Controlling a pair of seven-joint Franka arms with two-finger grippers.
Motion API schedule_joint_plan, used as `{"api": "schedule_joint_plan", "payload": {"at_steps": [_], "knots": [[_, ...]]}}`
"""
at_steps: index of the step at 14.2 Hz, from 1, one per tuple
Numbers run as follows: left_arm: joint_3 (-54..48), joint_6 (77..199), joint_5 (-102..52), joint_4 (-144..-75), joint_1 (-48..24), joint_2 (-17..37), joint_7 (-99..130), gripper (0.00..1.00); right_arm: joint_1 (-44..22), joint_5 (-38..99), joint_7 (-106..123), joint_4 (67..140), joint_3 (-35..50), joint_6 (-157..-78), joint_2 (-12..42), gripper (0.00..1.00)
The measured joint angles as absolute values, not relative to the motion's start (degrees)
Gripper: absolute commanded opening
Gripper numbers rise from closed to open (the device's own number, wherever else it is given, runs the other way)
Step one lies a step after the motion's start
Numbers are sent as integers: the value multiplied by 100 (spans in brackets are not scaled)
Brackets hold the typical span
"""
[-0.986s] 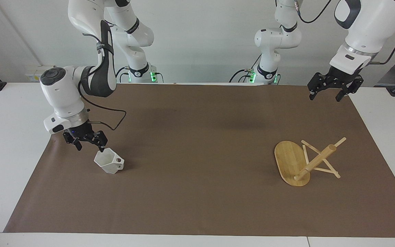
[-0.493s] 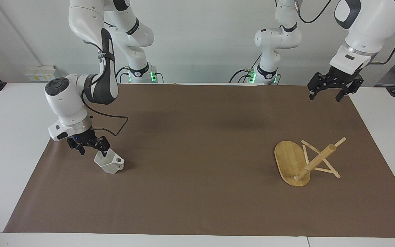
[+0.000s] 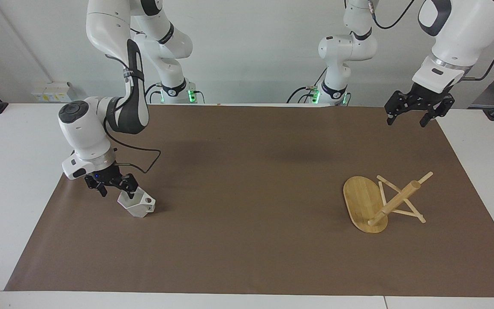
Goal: Hang cup on rack
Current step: 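Close the right gripper on the white cup's handle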
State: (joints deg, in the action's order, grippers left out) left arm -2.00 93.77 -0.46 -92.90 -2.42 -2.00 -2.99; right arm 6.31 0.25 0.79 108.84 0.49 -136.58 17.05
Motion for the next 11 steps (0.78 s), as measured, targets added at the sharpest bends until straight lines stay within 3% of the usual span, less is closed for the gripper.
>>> {"api": "schedule_joint_plan", "payload": {"at_steps": [5,7,9,10,11], "knots": [[-200,9377,-46,-9290,-242,-200,-299,100,626,25,79,10883,50,-13670,1720,72],[-200,9377,-46,-9290,-242,-200,-299,100,626,25,79,10884,50,-13671,1721,36],[-200,9377,-46,-9290,-242,-200,-299,100,625,25,79,10884,51,-13671,1721,8],[-200,9377,-46,-9290,-242,-200,-299,100,624,25,79,10883,52,-13672,1721,0],[-200,9377,-46,-9290,-242,-200,-299,100,624,25,79,10883,52,-13674,1721,0]]}}
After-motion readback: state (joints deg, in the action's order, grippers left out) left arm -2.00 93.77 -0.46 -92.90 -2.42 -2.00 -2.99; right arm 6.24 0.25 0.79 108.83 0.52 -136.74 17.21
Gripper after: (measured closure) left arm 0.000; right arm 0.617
